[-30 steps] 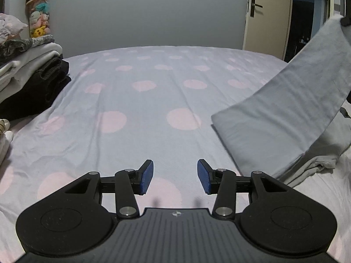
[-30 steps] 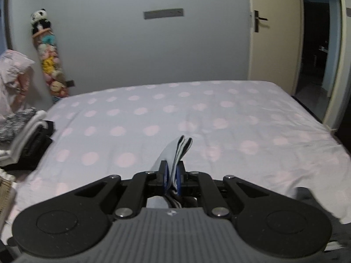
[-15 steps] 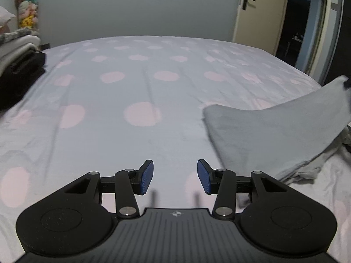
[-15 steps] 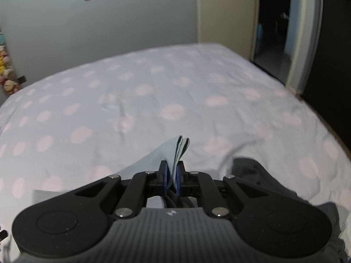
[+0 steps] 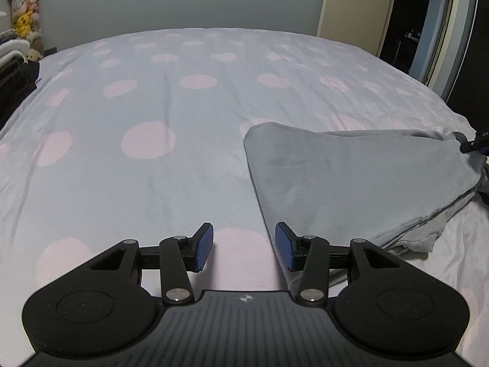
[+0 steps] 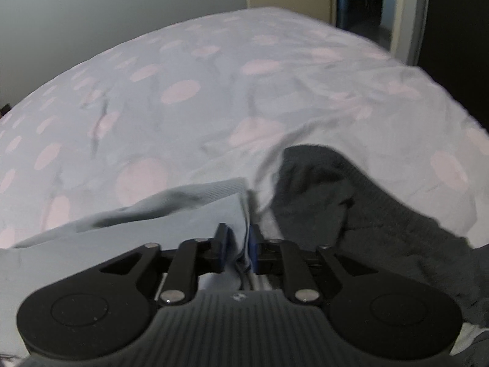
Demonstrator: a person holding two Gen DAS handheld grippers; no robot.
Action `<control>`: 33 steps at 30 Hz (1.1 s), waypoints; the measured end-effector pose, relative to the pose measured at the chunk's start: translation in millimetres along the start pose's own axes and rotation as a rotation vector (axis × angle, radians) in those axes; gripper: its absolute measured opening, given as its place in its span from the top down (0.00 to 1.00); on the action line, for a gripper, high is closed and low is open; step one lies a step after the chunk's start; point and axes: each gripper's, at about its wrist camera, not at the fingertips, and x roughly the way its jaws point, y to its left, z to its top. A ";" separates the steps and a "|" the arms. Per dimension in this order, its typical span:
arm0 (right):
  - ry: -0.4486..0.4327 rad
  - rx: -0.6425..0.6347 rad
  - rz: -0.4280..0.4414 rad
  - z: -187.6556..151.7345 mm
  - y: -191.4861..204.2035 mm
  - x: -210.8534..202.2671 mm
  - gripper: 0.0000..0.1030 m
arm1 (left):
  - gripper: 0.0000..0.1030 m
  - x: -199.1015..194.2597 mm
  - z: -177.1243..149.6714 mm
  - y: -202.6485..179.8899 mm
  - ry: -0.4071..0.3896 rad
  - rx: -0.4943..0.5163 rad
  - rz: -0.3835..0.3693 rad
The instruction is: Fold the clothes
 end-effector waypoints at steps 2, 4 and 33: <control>-0.034 0.041 0.005 -0.7 -9.5 -10.5 0.74 | 0.46 -0.4 0.5 2.0 0.000 -0.026 -0.011; -0.063 0.093 0.037 -3.7 -21.2 -25.8 0.70 | 0.44 -0.9 1.0 5.0 0.001 -0.061 -0.025; -0.055 0.414 0.197 -71.2 -40.4 -6.3 0.63 | 0.41 36.6 5.1 34.6 0.098 -0.476 -0.241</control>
